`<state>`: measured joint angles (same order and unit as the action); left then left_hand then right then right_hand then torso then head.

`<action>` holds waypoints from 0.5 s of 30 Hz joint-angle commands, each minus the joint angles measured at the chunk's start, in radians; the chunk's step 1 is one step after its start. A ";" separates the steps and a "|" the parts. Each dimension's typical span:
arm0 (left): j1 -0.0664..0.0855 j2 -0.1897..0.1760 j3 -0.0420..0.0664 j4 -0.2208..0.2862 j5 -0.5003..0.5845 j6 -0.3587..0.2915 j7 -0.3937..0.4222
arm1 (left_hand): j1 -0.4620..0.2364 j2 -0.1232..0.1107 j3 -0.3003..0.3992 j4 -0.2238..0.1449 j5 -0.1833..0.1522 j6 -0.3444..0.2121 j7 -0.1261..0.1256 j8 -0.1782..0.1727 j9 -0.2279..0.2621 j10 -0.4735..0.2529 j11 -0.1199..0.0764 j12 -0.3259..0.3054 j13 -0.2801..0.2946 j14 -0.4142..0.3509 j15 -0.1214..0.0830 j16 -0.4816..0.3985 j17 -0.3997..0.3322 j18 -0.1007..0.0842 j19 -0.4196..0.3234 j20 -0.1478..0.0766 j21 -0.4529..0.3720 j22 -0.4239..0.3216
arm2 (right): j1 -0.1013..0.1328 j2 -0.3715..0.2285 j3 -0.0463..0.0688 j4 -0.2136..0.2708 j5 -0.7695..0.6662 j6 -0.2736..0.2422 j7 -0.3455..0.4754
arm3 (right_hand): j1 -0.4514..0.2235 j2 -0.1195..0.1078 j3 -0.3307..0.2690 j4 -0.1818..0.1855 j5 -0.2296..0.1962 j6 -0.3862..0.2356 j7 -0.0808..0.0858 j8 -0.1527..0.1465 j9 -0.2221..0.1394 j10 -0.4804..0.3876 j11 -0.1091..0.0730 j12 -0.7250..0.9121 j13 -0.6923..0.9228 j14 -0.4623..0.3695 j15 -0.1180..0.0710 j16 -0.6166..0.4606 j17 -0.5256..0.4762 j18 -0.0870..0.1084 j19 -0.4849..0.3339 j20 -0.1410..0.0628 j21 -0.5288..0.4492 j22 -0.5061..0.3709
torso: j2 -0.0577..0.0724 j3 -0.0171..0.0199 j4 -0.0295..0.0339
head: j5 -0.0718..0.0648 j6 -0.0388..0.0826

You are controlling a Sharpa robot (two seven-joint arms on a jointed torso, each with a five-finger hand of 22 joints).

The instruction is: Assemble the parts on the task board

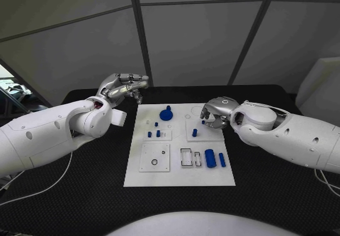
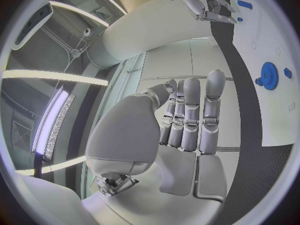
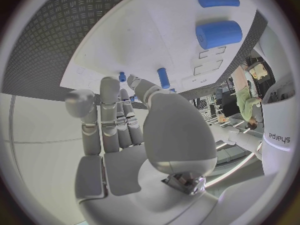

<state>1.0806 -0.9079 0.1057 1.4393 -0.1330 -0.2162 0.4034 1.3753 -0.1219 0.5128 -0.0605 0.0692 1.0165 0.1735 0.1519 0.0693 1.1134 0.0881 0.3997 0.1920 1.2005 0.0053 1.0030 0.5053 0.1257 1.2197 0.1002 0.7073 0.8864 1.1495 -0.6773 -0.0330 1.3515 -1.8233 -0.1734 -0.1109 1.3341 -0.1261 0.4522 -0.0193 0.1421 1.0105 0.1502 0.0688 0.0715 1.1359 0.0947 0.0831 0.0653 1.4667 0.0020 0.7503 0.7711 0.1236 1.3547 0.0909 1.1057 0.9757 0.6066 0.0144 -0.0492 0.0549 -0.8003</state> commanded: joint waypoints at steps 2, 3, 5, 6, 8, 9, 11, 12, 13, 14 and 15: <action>0.001 0.002 0.000 0.003 0.046 0.008 0.028 | -0.003 0.009 -0.008 -0.002 0.004 -0.011 0.000 0.008 -0.001 -0.012 -0.001 0.009 0.003 -0.009 0.002 -0.006 -0.002 0.047 -0.010 0.002 -0.007 -0.003 | -0.001 0.008 0.000 -0.008 -0.026 0.003 0.000 | 0.003 -0.004 0.011 -0.002 -0.002 0.000 0.004 -0.002 0.001 -0.004 -0.002 0.008 0.000 0.030 0.005 0.017 0.011 -0.014 0.005 0.001 0.016 0.017 | -0.001 0.0002 -0.0008 | 0.003 -0.001; 0.001 0.002 0.000 0.004 0.046 0.008 0.027 | -0.003 0.010 -0.009 -0.002 0.004 -0.012 0.000 0.008 -0.001 -0.014 0.000 0.011 0.004 -0.010 0.002 -0.005 -0.003 0.047 -0.011 0.003 -0.009 -0.005 | -0.002 0.011 0.001 -0.011 -0.026 0.003 0.000 | 0.005 -0.002 0.013 -0.003 -0.002 0.000 0.004 -0.002 0.001 -0.003 -0.001 0.008 0.000 0.030 0.005 0.024 0.017 -0.015 0.007 0.001 0.023 0.025 | -0.002 -0.0002 -0.0010 | 0.003 -0.001; 0.001 0.003 0.000 0.005 0.046 0.011 0.023 | -0.003 0.010 -0.010 -0.002 0.004 -0.015 0.001 0.009 -0.001 -0.018 0.001 0.014 0.006 -0.011 0.003 -0.005 -0.004 0.048 -0.013 0.003 -0.013 -0.007 | -0.003 0.014 0.001 -0.016 -0.027 0.005 0.000 | 0.007 0.001 0.018 -0.005 -0.001 0.003 0.005 -0.001 0.002 0.000 -0.002 0.011 0.000 0.031 0.004 0.037 0.027 -0.018 0.011 0.001 0.039 0.045 | -0.002 -0.0006 -0.0002 | 0.002 0.000; 0.001 0.003 0.000 0.005 0.046 0.013 0.020 | -0.004 0.011 -0.011 -0.001 0.004 -0.017 0.002 0.009 -0.001 -0.022 0.001 0.017 0.007 -0.012 0.003 -0.005 -0.005 0.049 -0.015 0.004 -0.018 -0.011 | -0.003 0.016 0.001 -0.019 -0.027 0.006 0.000 | 0.007 0.004 0.020 -0.005 0.000 0.006 0.005 0.000 0.002 0.004 -0.002 0.014 0.001 0.031 0.004 0.047 0.035 -0.021 0.016 0.001 0.053 0.061 | -0.002 -0.0006 0.0006 | 0.003 0.000; 0.001 0.004 0.000 0.006 0.046 0.016 0.016 | -0.005 0.011 -0.014 -0.001 0.004 -0.023 0.004 0.011 -0.001 -0.033 0.003 0.027 0.012 -0.019 0.005 -0.006 -0.008 0.053 -0.030 0.006 -0.046 -0.031 | -0.004 0.018 0.001 -0.022 -0.027 0.008 0.001 | 0.008 0.009 0.026 -0.007 0.002 0.016 0.004 0.003 0.004 0.016 -0.004 0.020 0.002 0.035 0.002 0.083 0.065 -0.029 0.031 0.001 0.092 0.109 | -0.002 -0.0003 0.0013 | 0.003 0.000; 0.001 0.004 0.000 0.007 0.046 0.017 0.015 | -0.006 0.011 -0.015 -0.001 0.004 -0.025 0.005 0.012 -0.001 -0.036 0.004 0.029 0.013 -0.021 0.006 -0.007 -0.009 0.054 -0.034 0.006 -0.053 -0.036 | -0.005 0.020 0.001 -0.024 -0.027 0.009 0.002 | 0.008 0.010 0.027 -0.007 0.003 0.018 0.004 0.004 0.005 0.018 -0.005 0.021 0.002 0.036 0.001 0.094 0.074 -0.031 0.034 0.001 0.102 0.120 | -0.002 -0.0001 0.0017 | 0.003 0.001; 0.001 0.004 0.000 0.008 0.046 0.018 0.013 | -0.006 0.011 -0.016 -0.001 0.004 -0.027 0.005 0.013 -0.001 -0.039 0.005 0.033 0.014 -0.022 0.006 -0.007 -0.010 0.055 -0.038 0.007 -0.059 -0.040 | -0.007 0.023 0.001 -0.027 -0.027 0.008 0.003 | 0.008 0.012 0.031 -0.009 0.004 0.022 0.003 0.004 0.005 0.020 -0.006 0.022 0.001 0.039 0.000 0.122 0.096 -0.036 0.043 0.001 0.127 0.150 | -0.001 0.0005 0.0006 | 0.006 0.002; 0.001 0.005 -0.001 0.008 0.046 0.019 0.012 | -0.007 0.012 -0.016 0.000 0.004 -0.028 0.005 0.013 -0.001 -0.041 0.005 0.034 0.015 -0.023 0.007 -0.007 -0.011 0.055 -0.039 0.007 -0.061 -0.041 | -0.009 0.026 0.001 -0.029 -0.027 0.008 0.004 | 0.008 0.014 0.035 -0.010 0.004 0.024 0.003 0.002 0.005 0.021 -0.005 0.022 0.000 0.038 0.000 0.136 0.106 -0.037 0.044 0.001 0.138 0.162 | -0.001 0.0003 -0.0007 | 0.008 0.002; 0.001 0.006 -0.001 0.007 0.046 0.020 0.011 | -0.007 0.011 -0.017 0.000 0.004 -0.029 0.006 0.014 -0.001 -0.042 0.006 0.036 0.016 -0.024 0.007 -0.007 -0.011 0.056 -0.041 0.007 -0.064 -0.043 | -0.011 0.029 0.001 -0.031 -0.027 0.008 0.005 | 0.008 0.015 0.037 -0.012 0.004 0.025 0.003 0.002 0.005 0.021 -0.006 0.022 0.000 0.037 0.000 0.142 0.110 -0.038 0.044 0.001 0.143 0.167 | -0.002 0.0002 -0.0012 | 0.008 0.002; 0.001 0.006 -0.001 0.007 0.046 0.021 0.010 | -0.007 0.011 -0.017 0.000 0.004 -0.029 0.006 0.014 -0.001 -0.042 0.006 0.036 0.016 -0.024 0.007 -0.007 -0.011 0.056 -0.041 0.007 -0.064 -0.043 | -0.011 0.030 0.001 -0.032 -0.027 0.008 0.006 | 0.009 0.016 0.039 -0.012 0.004 0.026 0.003 0.002 0.005 0.022 -0.006 0.022 0.000 0.037 0.000 0.146 0.113 -0.038 0.044 0.001 0.147 0.171 | -0.002 0.0005 -0.0010 | 0.008 0.002; 0.001 0.006 -0.001 0.007 0.046 0.022 0.009 | -0.007 0.011 -0.017 0.000 0.004 -0.029 0.006 0.014 -0.001 -0.043 0.006 0.036 0.016 -0.024 0.007 -0.007 -0.011 0.056 -0.041 0.007 -0.064 -0.043 | -0.012 0.032 0.001 -0.034 -0.027 0.009 0.006 | 0.009 0.017 0.041 -0.014 0.004 0.028 0.003 0.002 0.005 0.023 -0.006 0.022 0.000 0.036 0.000 0.155 0.119 -0.039 0.045 0.001 0.153 0.179 | -0.002 0.0004 -0.0005 | 0.008 0.002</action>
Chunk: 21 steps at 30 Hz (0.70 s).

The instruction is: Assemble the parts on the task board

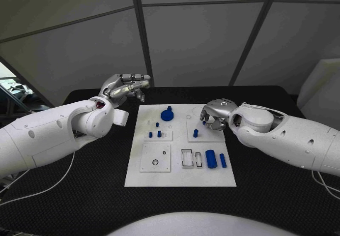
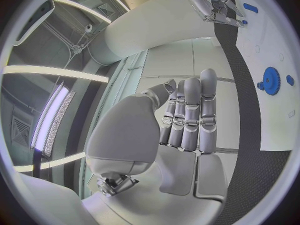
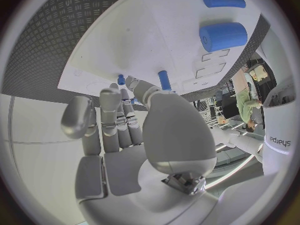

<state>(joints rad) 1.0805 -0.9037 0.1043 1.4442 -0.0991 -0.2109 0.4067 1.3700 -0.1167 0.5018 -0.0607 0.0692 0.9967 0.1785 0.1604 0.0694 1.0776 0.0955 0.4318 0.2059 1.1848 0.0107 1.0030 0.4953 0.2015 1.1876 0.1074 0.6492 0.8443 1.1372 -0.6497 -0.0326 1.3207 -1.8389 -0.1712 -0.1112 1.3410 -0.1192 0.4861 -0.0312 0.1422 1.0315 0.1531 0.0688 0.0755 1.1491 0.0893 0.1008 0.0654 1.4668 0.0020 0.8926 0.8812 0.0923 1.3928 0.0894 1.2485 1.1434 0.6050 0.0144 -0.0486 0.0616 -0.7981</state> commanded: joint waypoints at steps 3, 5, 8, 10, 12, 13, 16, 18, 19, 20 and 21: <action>0.001 0.002 0.001 0.000 0.012 0.018 0.003 | -0.003 0.006 -0.007 0.000 0.004 -0.012 0.001 0.006 -0.001 -0.010 -0.001 0.007 0.003 -0.010 0.002 -0.007 -0.002 -0.020 -0.010 0.001 -0.007 -0.001 | -0.001 0.008 0.000 -0.009 -0.011 0.011 0.007 | 0.001 0.014 0.012 -0.005 0.004 0.013 -0.002 0.002 0.002 0.015 -0.002 0.006 0.000 0.037 -0.001 0.044 0.034 -0.013 0.014 0.002 0.035 0.041 | 0.000 -0.0004 0.0001 | 0.002 0.000; 0.001 0.002 0.001 -0.002 0.012 0.018 0.003 | -0.003 0.007 -0.008 0.000 0.004 -0.013 0.001 0.007 -0.001 -0.012 -0.001 0.009 0.004 -0.010 0.002 -0.006 -0.003 -0.020 -0.010 0.001 -0.007 -0.001 | -0.002 0.011 0.000 -0.015 -0.011 0.016 0.007 | 0.001 0.016 0.014 -0.006 0.004 0.019 -0.005 0.004 0.003 0.020 -0.005 0.007 0.001 0.038 -0.002 0.066 0.051 -0.016 0.021 0.002 0.054 0.064 | 0.000 -0.0005 0.0004 | 0.003 -0.002; 0.001 0.001 0.000 -0.003 0.012 0.018 0.002 | -0.003 0.007 -0.008 0.000 0.004 -0.013 0.001 0.007 -0.001 -0.012 -0.001 0.009 0.004 -0.010 0.002 -0.006 -0.003 -0.020 -0.010 0.001 -0.007 -0.001 | -0.002 0.015 0.000 -0.024 -0.011 0.022 0.005 | 0.000 0.018 0.015 -0.009 0.003 0.028 -0.008 0.005 0.005 0.029 -0.008 0.009 0.002 0.041 -0.005 0.101 0.080 -0.023 0.032 0.001 0.083 0.100 | 0.001 0.0000 -0.0004 | 0.004 -0.005; 0.001 0.000 0.000 -0.003 0.012 0.018 0.002 | -0.003 0.007 -0.008 0.000 0.004 -0.013 0.001 0.007 -0.001 -0.012 -0.001 0.009 0.004 -0.010 0.002 -0.006 -0.003 -0.020 -0.010 0.001 -0.007 -0.001 | -0.003 0.019 0.000 -0.028 -0.011 0.024 0.006 | -0.001 0.019 0.015 -0.010 0.003 0.029 -0.008 0.005 0.005 0.031 -0.009 0.008 0.002 0.041 -0.005 0.110 0.086 -0.024 0.034 0.001 0.089 0.108 | 0.001 -0.0001 -0.0006 | 0.005 -0.006; 0.001 0.000 0.000 -0.003 0.012 0.019 0.001 | -0.003 0.007 -0.008 0.000 0.004 -0.013 0.001 0.007 -0.001 -0.012 -0.001 0.009 0.004 -0.010 0.002 -0.006 -0.003 -0.020 -0.010 0.001 -0.007 -0.001 | -0.005 0.021 0.000 -0.031 -0.011 0.027 0.005 | -0.001 0.019 0.016 -0.010 0.003 0.029 -0.008 0.004 0.005 0.031 -0.009 0.008 0.002 0.041 -0.005 0.113 0.087 -0.024 0.034 0.001 0.091 0.110 | 0.001 -0.0001 -0.0005 | 0.008 -0.009; 0.001 0.000 0.000 -0.003 0.012 0.019 0.001 | -0.003 0.007 -0.008 0.000 0.004 -0.013 0.001 0.007 -0.001 -0.012 -0.001 0.009 0.004 -0.010 0.002 -0.006 -0.003 -0.020 -0.010 0.001 -0.007 -0.001 | -0.006 0.022 0.000 -0.033 -0.011 0.028 0.005 | -0.002 0.019 0.016 -0.011 0.003 0.030 -0.009 0.003 0.005 0.032 -0.009 0.007 0.002 0.040 -0.005 0.118 0.090 -0.025 0.034 0.001 0.094 0.114 | 0.000 -0.0001 -0.0004 | 0.008 -0.010; 0.001 0.000 0.000 -0.003 0.012 0.020 0.001 | -0.003 0.007 -0.008 0.000 0.004 -0.013 0.001 0.007 -0.001 -0.012 -0.001 0.009 0.004 -0.010 0.002 -0.006 -0.003 -0.020 -0.010 0.001 -0.007 -0.001 | -0.008 0.026 0.000 -0.036 -0.011 0.032 0.004 | -0.001 0.023 0.018 -0.013 0.003 0.034 -0.010 0.004 0.005 0.035 -0.010 0.006 0.002 0.040 -0.006 0.133 0.102 -0.028 0.039 0.001 0.107 0.129 | 0.000 -0.0002 -0.0003 | 0.008 -0.011; 0.001 0.000 0.000 -0.003 0.012 0.020 0.001 | -0.003 0.007 -0.008 0.000 0.004 -0.013 0.001 0.007 -0.001 -0.012 -0.001 0.009 0.004 -0.010 0.002 -0.006 -0.003 -0.020 -0.010 0.001 -0.007 -0.001 | -0.009 0.027 0.000 -0.037 -0.011 0.033 0.004 | -0.001 0.025 0.019 -0.014 0.003 0.035 -0.011 0.004 0.005 0.037 -0.011 0.006 0.002 0.040 -0.007 0.139 0.106 -0.028 0.040 0.001 0.111 0.135 | -0.001 -0.0005 -0.0005 | 0.008 -0.012; 0.001 0.000 0.000 -0.003 0.012 0.021 0.000 | -0.004 0.007 -0.009 0.001 0.004 -0.015 0.002 0.009 -0.001 -0.016 0.000 0.015 0.006 -0.011 0.003 -0.005 -0.004 -0.020 -0.011 0.002 -0.008 -0.002 | -0.009 0.028 0.000 -0.038 -0.011 0.034 0.003 | 0.000 0.026 0.019 -0.016 0.002 0.038 -0.011 0.004 0.006 0.039 -0.011 0.006 0.003 0.040 -0.007 0.146 0.111 -0.030 0.042 0.001 0.116 0.141 | 0.000 -0.0006 -0.0007 | 0.008 -0.013; 0.001 0.000 0.000 -0.003 0.012 0.021 0.000 | -0.004 0.007 -0.009 0.001 0.004 -0.015 0.002 0.009 -0.001 -0.016 0.000 0.015 0.006 -0.011 0.003 -0.005 -0.004 -0.020 -0.011 0.002 -0.008 -0.002 | -0.009 0.028 0.000 -0.040 -0.011 0.035 0.003 | 0.000 0.027 0.020 -0.017 0.002 0.039 -0.012 0.005 0.006 0.041 -0.012 0.006 0.003 0.040 -0.008 0.150 0.114 -0.030 0.043 0.000 0.120 0.146 | -0.001 -0.0008 -0.0009 | 0.008 -0.013; 0.001 0.000 0.000 -0.003 0.012 0.021 0.000 | -0.004 0.007 -0.009 0.001 0.004 -0.015 0.002 0.009 -0.001 -0.016 0.000 0.015 0.006 -0.011 0.003 -0.005 -0.004 -0.020 -0.011 0.002 -0.008 -0.002 | -0.010 0.029 0.000 -0.041 -0.011 0.035 0.003 | 0.000 0.027 0.020 -0.017 0.002 0.040 -0.012 0.005 0.006 0.041 -0.012 0.006 0.003 0.040 -0.008 0.151 0.116 -0.031 0.044 0.000 0.121 0.148 | 0.000 -0.0006 -0.0010 | 0.008 -0.013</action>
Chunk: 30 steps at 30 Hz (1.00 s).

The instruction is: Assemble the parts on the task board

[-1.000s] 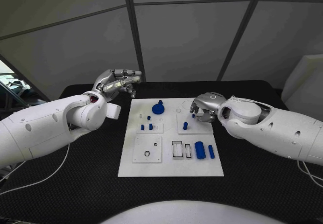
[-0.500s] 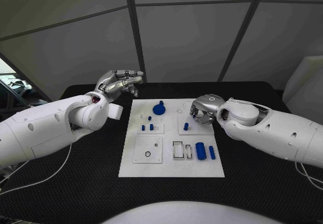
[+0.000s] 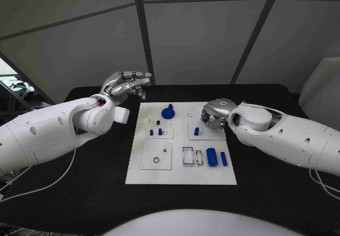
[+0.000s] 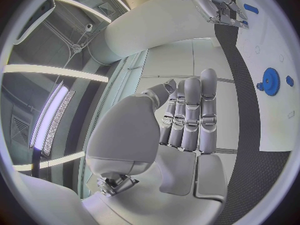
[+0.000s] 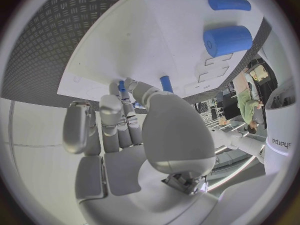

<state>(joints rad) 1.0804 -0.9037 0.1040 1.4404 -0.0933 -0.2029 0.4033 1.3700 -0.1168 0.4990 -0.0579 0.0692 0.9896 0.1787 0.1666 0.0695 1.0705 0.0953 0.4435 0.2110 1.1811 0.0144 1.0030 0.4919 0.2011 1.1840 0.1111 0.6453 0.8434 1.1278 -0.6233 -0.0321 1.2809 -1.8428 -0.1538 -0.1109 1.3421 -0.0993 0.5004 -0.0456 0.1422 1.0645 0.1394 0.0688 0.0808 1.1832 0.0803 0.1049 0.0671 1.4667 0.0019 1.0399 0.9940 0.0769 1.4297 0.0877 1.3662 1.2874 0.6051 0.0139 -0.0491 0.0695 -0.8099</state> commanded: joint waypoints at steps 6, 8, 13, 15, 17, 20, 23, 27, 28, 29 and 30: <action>0.001 0.001 0.001 0.000 0.007 0.013 0.003 | -0.004 0.007 -0.006 -0.002 0.004 -0.008 0.002 0.003 -0.001 -0.009 0.000 0.003 0.001 -0.007 -0.001 -0.005 -0.001 -0.019 -0.007 -0.002 -0.004 -0.001 | -0.002 0.008 0.000 -0.008 -0.008 0.017 0.002 | 0.003 0.015 0.008 -0.009 0.003 0.015 0.000 0.006 0.002 0.016 -0.005 0.002 0.002 0.040 -0.010 0.028 0.020 -0.019 0.014 0.001 0.021 0.026 | -0.001 0.0006 -0.0002 | 0.000 -0.003; 0.001 0.001 0.001 0.000 0.007 0.013 0.002 | -0.004 0.007 -0.006 -0.002 0.004 -0.008 0.002 0.003 -0.001 -0.009 0.000 0.003 0.001 -0.007 -0.001 -0.005 -0.001 -0.019 -0.007 -0.002 -0.004 -0.001 | -0.002 0.009 0.000 -0.008 -0.009 0.014 0.000 | 0.009 0.021 0.010 -0.014 0.002 0.025 -0.002 0.010 0.004 0.029 -0.009 0.007 0.005 0.041 -0.012 0.041 0.030 -0.022 0.020 0.000 0.034 0.043 | -0.001 0.0004 -0.0001 | 0.000 -0.003; 0.001 0.003 0.001 -0.002 0.007 0.015 -0.001 | -0.004 0.007 -0.008 -0.002 0.004 -0.010 0.002 0.004 -0.001 -0.013 0.000 0.007 0.002 -0.008 0.000 -0.004 -0.002 -0.019 -0.007 -0.002 -0.004 0.000 | -0.003 0.008 0.000 -0.005 -0.017 -0.017 -0.010 | 0.025 0.046 0.020 -0.024 -0.013 0.047 -0.006 0.018 0.010 0.052 -0.015 0.012 0.011 0.040 -0.018 0.061 0.043 -0.029 0.033 -0.003 0.059 0.076 | -0.001 0.0002 -0.0005 | -0.001 -0.004; 0.001 0.003 0.001 -0.003 0.007 0.016 -0.002 | -0.005 0.007 -0.008 -0.002 0.004 -0.010 0.002 0.004 -0.001 -0.013 0.000 0.007 0.002 -0.008 0.000 -0.004 -0.002 -0.020 -0.007 -0.002 -0.003 0.001 | -0.003 0.006 0.000 -0.003 -0.020 -0.033 -0.014 | 0.029 0.054 0.026 -0.028 -0.019 0.051 -0.006 0.019 0.011 0.056 -0.016 0.011 0.013 0.039 -0.019 0.067 0.046 -0.030 0.035 -0.003 0.065 0.082 | -0.002 0.0004 -0.0010 | -0.001 -0.005; 0.001 0.004 0.001 -0.003 0.007 0.016 -0.002 | -0.005 0.007 -0.008 -0.002 0.004 -0.010 0.002 0.004 -0.001 -0.013 0.000 0.007 0.002 -0.008 0.000 -0.004 -0.002 -0.020 -0.007 -0.002 -0.003 0.001 | -0.004 0.004 0.000 0.000 -0.023 -0.054 -0.020 | 0.032 0.061 0.033 -0.033 -0.020 0.056 -0.007 0.020 0.012 0.062 -0.016 0.010 0.014 0.037 -0.019 0.072 0.047 -0.031 0.037 -0.004 0.071 0.091 | -0.001 0.0005 -0.0013 | -0.001 -0.005; 0.001 0.004 0.001 -0.004 0.007 0.014 -0.002 | -0.005 0.007 -0.008 -0.002 0.004 -0.011 0.002 0.005 -0.001 -0.014 0.001 0.008 0.003 -0.008 0.000 -0.004 -0.002 -0.020 -0.006 -0.002 -0.001 0.002 | -0.005 -0.002 0.000 0.007 -0.026 -0.092 -0.021 | 0.035 0.065 0.039 -0.038 -0.018 0.061 -0.007 0.021 0.013 0.068 -0.018 0.009 0.016 0.036 -0.021 0.076 0.048 -0.033 0.041 -0.004 0.079 0.101 | -0.001 0.0005 -0.0009 | -0.003 -0.005; 0.001 0.006 0.001 -0.004 0.007 0.009 -0.001 | -0.012 0.007 -0.015 0.003 0.003 -0.029 0.008 0.003 -0.002 -0.037 0.006 0.013 0.004 -0.008 0.004 0.000 -0.004 -0.020 -0.006 0.001 -0.004 0.001 | -0.005 -0.011 0.000 0.016 -0.022 -0.125 -0.016 | 0.030 0.058 0.041 -0.041 -0.003 0.061 -0.005 0.018 0.013 0.069 -0.017 0.005 0.017 0.035 -0.020 0.079 0.047 -0.035 0.043 -0.003 0.084 0.108 | -0.003 0.0003 0.0006 | -0.007 -0.004; 0.001 0.007 0.001 -0.005 0.007 0.007 -0.001 | -0.013 0.007 -0.019 0.004 0.003 -0.039 0.011 0.006 -0.002 -0.050 0.010 0.021 0.006 -0.010 0.007 0.004 -0.005 -0.020 -0.005 0.003 -0.005 0.001 | -0.005 -0.025 0.001 0.032 -0.012 -0.159 -0.009 | 0.028 0.055 0.042 -0.043 0.002 0.060 -0.003 0.017 0.013 0.068 -0.016 0.002 0.017 0.034 -0.020 0.079 0.045 -0.035 0.044 -0.003 0.086 0.110 | -0.003 0.0003 -0.0008 | -0.008 -0.002; 0.001 0.007 0.001 -0.005 0.007 0.006 -0.001 | -0.015 0.008 -0.021 0.006 0.003 -0.041 0.011 0.008 -0.001 -0.053 0.011 0.024 0.007 -0.010 0.008 0.005 -0.006 -0.020 -0.005 0.004 -0.005 0.000 | -0.005 -0.030 0.001 0.038 -0.008 -0.169 -0.007 | 0.026 0.054 0.041 -0.042 0.001 0.060 -0.002 0.016 0.013 0.068 -0.015 0.001 0.017 0.034 -0.019 0.080 0.045 -0.035 0.043 -0.002 0.086 0.110 | -0.003 0.0001 -0.0008 | -0.010 -0.001; 0.001 0.007 0.001 -0.005 0.007 0.006 -0.001 | -0.019 0.009 -0.024 0.009 0.002 -0.042 0.012 0.010 -0.001 -0.056 0.011 0.028 0.008 -0.010 0.009 0.006 -0.006 -0.021 -0.005 0.005 -0.005 0.000 | -0.005 -0.036 0.001 0.044 -0.005 -0.178 -0.005 | 0.022 0.053 0.039 -0.041 -0.003 0.060 -0.001 0.015 0.013 0.068 -0.015 0.000 0.017 0.033 -0.019 0.080 0.044 -0.035 0.043 -0.001 0.086 0.110 | -0.002 0.0000 -0.0004 | -0.012 -0.001; 0.001 0.007 0.001 -0.005 0.007 0.005 0.000 | -0.026 0.010 -0.030 0.015 0.002 -0.044 0.012 0.012 0.000 -0.059 0.012 0.032 0.010 -0.010 0.010 0.008 -0.006 -0.021 -0.005 0.006 -0.006 -0.001 | -0.005 -0.041 0.001 0.052 -0.001 -0.186 -0.003 | 0.020 0.052 0.039 -0.041 -0.006 0.060 -0.001 0.015 0.013 0.067 -0.014 -0.001 0.017 0.033 -0.018 0.081 0.044 -0.035 0.043 -0.001 0.087 0.111 | -0.002 0.0000 -0.0007 | -0.013 0.000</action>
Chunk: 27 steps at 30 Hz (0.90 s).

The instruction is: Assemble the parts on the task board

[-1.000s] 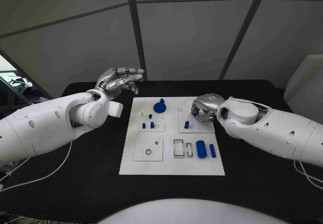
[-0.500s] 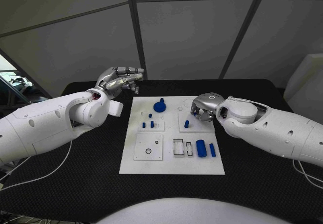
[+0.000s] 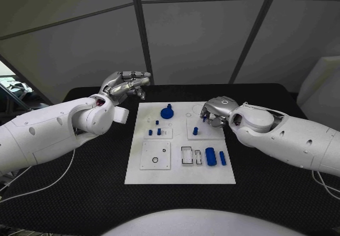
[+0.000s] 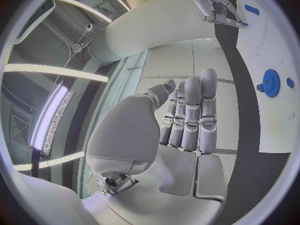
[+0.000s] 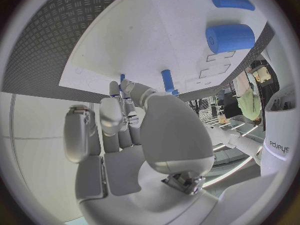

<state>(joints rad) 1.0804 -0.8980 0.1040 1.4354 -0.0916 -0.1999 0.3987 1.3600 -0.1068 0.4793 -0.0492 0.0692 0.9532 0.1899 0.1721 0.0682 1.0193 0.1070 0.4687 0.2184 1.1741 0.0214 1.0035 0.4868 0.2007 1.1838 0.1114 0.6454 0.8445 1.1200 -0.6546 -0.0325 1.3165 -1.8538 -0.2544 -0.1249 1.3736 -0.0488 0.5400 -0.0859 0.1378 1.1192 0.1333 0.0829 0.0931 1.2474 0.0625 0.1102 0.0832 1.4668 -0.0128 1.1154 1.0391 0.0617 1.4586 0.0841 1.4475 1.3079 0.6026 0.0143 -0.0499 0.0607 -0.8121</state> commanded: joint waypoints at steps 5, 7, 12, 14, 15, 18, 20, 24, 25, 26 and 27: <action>0.001 0.002 0.001 -0.001 0.005 0.001 0.005 | -0.031 0.003 -0.032 0.020 0.001 -0.016 0.001 0.017 0.003 -0.020 0.001 0.024 0.007 -0.004 0.005 0.013 -0.004 -0.019 -0.004 0.009 -0.013 -0.006 | 0.003 -0.041 0.002 0.062 0.027 -0.109 0.015 | -0.013 0.000 -0.002 -0.001 -0.004 0.005 0.006 0.000 0.001 0.003 0.004 -0.008 0.001 0.032 -0.003 0.006 -0.001 -0.020 0.014 0.003 0.006 0.091 | 0.000 -0.0004 -0.0002 | -0.005 0.003; 0.001 0.002 0.001 -0.002 0.005 0.000 0.005 | -0.035 0.004 -0.039 0.024 0.001 -0.018 0.001 0.020 0.003 -0.024 0.001 0.030 0.008 -0.005 0.005 0.015 -0.005 -0.019 -0.004 0.010 -0.014 -0.007 | 0.003 -0.058 0.002 0.089 0.032 -0.114 0.014 | -0.013 -0.001 -0.002 -0.001 -0.004 0.004 0.006 0.000 0.001 0.003 0.004 -0.009 0.002 0.032 -0.003 0.006 -0.002 -0.020 0.014 0.004 0.006 0.092 | 0.001 -0.0007 -0.0009 | -0.005 0.003; 0.001 0.002 0.001 -0.002 0.005 0.000 0.005 | -0.040 0.007 -0.052 0.032 0.001 -0.024 0.001 0.027 0.004 -0.032 0.002 0.040 0.011 -0.006 0.006 0.018 -0.007 -0.019 -0.002 0.011 -0.018 -0.010 | 0.003 -0.097 0.004 0.170 0.047 -0.124 0.009 | -0.012 -0.003 -0.002 -0.003 -0.002 0.005 0.007 -0.001 0.001 0.003 0.004 -0.010 0.002 0.032 -0.004 0.007 -0.002 -0.021 0.015 0.004 0.008 0.094 | 0.001 -0.0008 -0.0006 | 0.002 0.001; 0.001 0.002 0.001 -0.002 0.005 0.001 0.006 | -0.040 0.007 -0.052 0.032 0.001 -0.024 0.001 0.027 0.004 -0.032 0.002 0.040 0.011 -0.006 0.006 0.018 -0.007 -0.019 -0.002 0.011 -0.018 -0.010 | 0.003 -0.107 0.005 0.205 0.053 -0.128 0.008 | -0.012 -0.003 -0.002 -0.003 -0.002 0.005 0.007 -0.001 0.001 0.003 0.004 -0.010 0.002 0.032 -0.004 0.007 -0.002 -0.021 0.015 0.004 0.008 0.094 | 0.001 -0.0010 -0.0002 | 0.005 0.002; 0.001 0.003 0.001 -0.002 0.005 0.001 0.006 | -0.040 0.007 -0.052 0.032 0.001 -0.024 0.001 0.027 0.004 -0.032 0.002 0.040 0.011 -0.006 0.006 0.018 -0.007 -0.019 -0.002 0.011 -0.018 -0.010 | 0.003 -0.109 0.005 0.218 0.055 -0.129 0.008 | -0.012 -0.004 -0.002 -0.003 -0.002 0.005 0.007 -0.001 0.001 0.003 0.004 -0.010 0.002 0.032 -0.004 0.008 -0.001 -0.021 0.015 0.004 0.008 0.095 | 0.001 -0.0010 -0.0004 | 0.007 0.002; 0.001 0.005 0.001 -0.002 0.005 0.002 0.006 | -0.040 0.007 -0.052 0.032 0.001 -0.024 0.001 0.027 0.004 -0.032 0.002 0.040 0.011 -0.006 0.006 0.018 -0.007 -0.019 -0.002 0.011 -0.018 -0.010 | 0.003 -0.103 0.005 0.260 0.064 -0.130 0.010 | -0.013 -0.005 -0.002 -0.004 -0.001 0.005 0.007 -0.001 0.001 0.003 0.004 -0.010 0.002 0.032 -0.004 0.009 -0.001 -0.021 0.016 0.004 0.009 0.095 | 0.001 -0.0008 0.0007 | 0.012 0.001; 0.001 0.006 0.001 -0.001 0.005 0.001 0.006 | -0.040 0.007 -0.052 0.032 0.001 -0.024 0.001 0.027 0.004 -0.032 0.002 0.040 0.011 -0.006 0.006 0.018 -0.007 -0.019 -0.002 0.011 -0.018 -0.010 | 0.003 -0.094 0.005 0.278 0.068 -0.130 0.011 | -0.013 -0.005 -0.002 -0.004 0.001 0.004 0.008 -0.002 0.001 0.002 0.005 -0.011 0.002 0.032 -0.004 0.011 0.001 -0.021 0.016 0.005 0.010 0.097 | 0.002 -0.0004 0.0015 | 0.015 0.001; 0.001 0.008 0.001 0.000 0.005 0.000 0.005 | -0.038 0.009 -0.059 0.033 0.002 -0.027 0.001 0.032 0.004 -0.037 0.002 0.048 0.012 -0.007 0.006 0.020 -0.008 -0.018 -0.002 0.012 -0.022 -0.013 | 0.003 -0.061 0.006 0.305 0.075 -0.122 0.016 | -0.013 -0.005 -0.002 -0.004 0.001 0.003 0.009 -0.003 0.000 0.001 0.006 -0.013 0.002 0.031 -0.003 0.011 0.000 -0.022 0.017 0.005 0.011 0.099 | 0.002 -0.0008 0.0029 | 0.032 -0.005; 0.001 0.010 0.001 0.000 0.005 0.000 0.005 | -0.038 0.009 -0.059 0.033 0.002 -0.027 0.001 0.032 0.004 -0.037 0.002 0.048 0.012 -0.007 0.006 0.020 -0.008 -0.018 -0.002 0.012 -0.022 -0.013 | 0.003 -0.050 0.005 0.307 0.076 -0.119 0.017 | -0.013 -0.005 -0.002 -0.004 0.001 0.003 0.009 -0.003 0.000 0.001 0.006 -0.013 0.002 0.031 -0.003 0.011 0.000 -0.022 0.017 0.005 0.011 0.099 | 0.002 -0.0012 0.0037 | 0.037 -0.007; 0.001 0.011 0.001 0.000 0.005 0.000 0.005 | -0.038 0.009 -0.059 0.033 0.002 -0.027 0.001 0.032 0.004 -0.037 0.002 0.048 0.012 -0.007 0.006 0.020 -0.008 -0.018 -0.002 0.012 -0.022 -0.013 | 0.003 -0.038 0.005 0.307 0.077 -0.116 0.018 | -0.013 -0.005 -0.002 -0.004 0.001 0.003 0.010 -0.003 0.000 0.001 0.006 -0.013 0.002 0.031 -0.003 0.011 0.000 -0.022 0.017 0.005 0.011 0.099 | 0.002 -0.0015 0.0033 | 0.042 -0.008; 0.001 0.012 0.001 0.000 0.005 0.000 0.005 | -0.038 0.009 -0.059 0.033 0.002 -0.027 0.001 0.032 0.004 -0.037 0.002 0.048 0.012 -0.007 0.006 0.020 -0.008 -0.018 -0.002 0.012 -0.022 -0.013 | 0.003 -0.026 0.005 0.304 0.077 -0.112 0.020 | -0.014 -0.005 -0.002 -0.004 0.002 0.002 0.010 -0.004 0.000 0.000 0.006 -0.014 0.001 0.031 -0.003 0.012 0.001 -0.022 0.017 0.005 0.012 0.099 | 0.002 -0.0021 0.0031 | 0.045 -0.010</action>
<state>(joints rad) 1.0804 -0.8881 0.1040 1.4336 -0.0910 -0.2014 0.3984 1.3317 -0.0998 0.4242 -0.0162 0.0692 0.9306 0.1912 0.2023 0.0708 0.9868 0.1081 0.5132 0.2294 1.1707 0.0249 1.0169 0.4794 0.2010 1.1805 0.1147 0.6260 0.8323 1.1209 -0.6875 -0.0280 1.6198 -1.7901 -0.3597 -0.1180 1.3695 -0.0541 0.5400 -0.0859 0.1380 1.1216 0.1358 0.0773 0.0926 1.2474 0.0626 0.1024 0.0840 1.4668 -0.0127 1.1209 1.0386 0.0459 1.4621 0.0876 1.4553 1.3076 0.6043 0.0132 -0.0477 0.0977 -0.8190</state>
